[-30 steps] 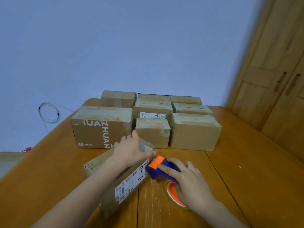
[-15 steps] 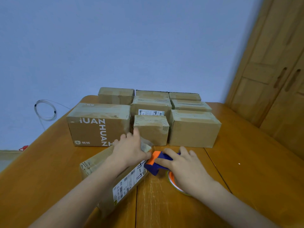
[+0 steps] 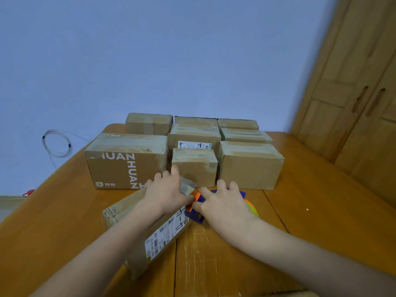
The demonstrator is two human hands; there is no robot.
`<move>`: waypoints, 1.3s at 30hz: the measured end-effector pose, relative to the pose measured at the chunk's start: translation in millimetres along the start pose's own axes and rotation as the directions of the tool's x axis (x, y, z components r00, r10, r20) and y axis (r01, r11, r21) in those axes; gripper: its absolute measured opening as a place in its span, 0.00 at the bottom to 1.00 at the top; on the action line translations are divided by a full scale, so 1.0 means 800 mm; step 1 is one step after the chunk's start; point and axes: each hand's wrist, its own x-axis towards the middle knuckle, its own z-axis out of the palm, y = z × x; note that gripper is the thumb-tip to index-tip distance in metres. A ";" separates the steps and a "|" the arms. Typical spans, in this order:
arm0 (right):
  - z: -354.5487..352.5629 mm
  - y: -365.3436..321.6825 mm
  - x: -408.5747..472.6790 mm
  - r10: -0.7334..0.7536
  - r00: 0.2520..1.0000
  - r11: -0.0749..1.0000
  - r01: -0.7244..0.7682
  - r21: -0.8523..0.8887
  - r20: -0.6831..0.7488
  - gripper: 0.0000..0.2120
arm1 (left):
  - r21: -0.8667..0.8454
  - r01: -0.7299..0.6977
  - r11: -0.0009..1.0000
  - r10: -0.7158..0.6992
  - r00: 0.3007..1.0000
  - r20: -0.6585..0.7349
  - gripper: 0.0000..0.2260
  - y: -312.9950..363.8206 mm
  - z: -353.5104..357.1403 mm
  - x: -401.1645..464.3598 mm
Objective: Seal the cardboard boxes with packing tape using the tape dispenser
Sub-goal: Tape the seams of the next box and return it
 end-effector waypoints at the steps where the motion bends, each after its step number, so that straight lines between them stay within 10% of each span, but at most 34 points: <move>1: 0.001 0.000 0.001 -0.005 1.000 1.000 0.005 -0.022 0.008 0.18 | 0.004 -0.001 1.000 0.001 1.000 0.004 0.39 0.000 -0.001 0.000; 5: 0.029 0.008 0.008 -0.073 0.986 0.967 0.108 -0.232 0.152 0.15 | -0.017 0.002 1.000 -0.002 1.000 0.021 0.35 -0.001 -0.002 -0.004; 10: 0.055 0.070 0.013 0.139 0.989 0.944 -0.147 0.294 0.046 0.26 | -0.036 -0.026 0.999 0.027 0.999 0.026 0.38 -0.004 -0.006 -0.001; 15: 0.099 0.095 0.012 0.198 0.957 0.455 -0.282 0.845 0.213 0.31 | -0.089 -0.126 0.988 0.136 0.984 0.115 0.46 -0.023 -0.013 0.002; 21: 0.147 0.112 0.014 0.152 0.925 0.103 -0.364 0.926 0.347 0.32 | -0.077 -0.368 0.927 0.374 0.879 0.298 0.50 -0.037 -0.029 0.004; 30: 0.145 0.108 0.019 0.296 0.945 0.567 -0.291 0.771 0.140 0.30 | -0.111 -0.444 0.889 0.451 0.811 0.373 0.47 -0.043 -0.022 0.003; 34: 0.106 0.051 0.026 0.413 0.865 0.403 0.106 0.909 -0.284 0.25 | -0.188 -0.474 0.860 0.510 0.794 0.333 0.51 -0.049 -0.031 0.003; 39: 0.115 -0.019 0.062 0.469 0.746 0.289 0.377 0.880 -0.474 0.26 | -0.172 -0.432 0.885 0.464 0.848 0.258 0.53 -0.064 -0.035 0.005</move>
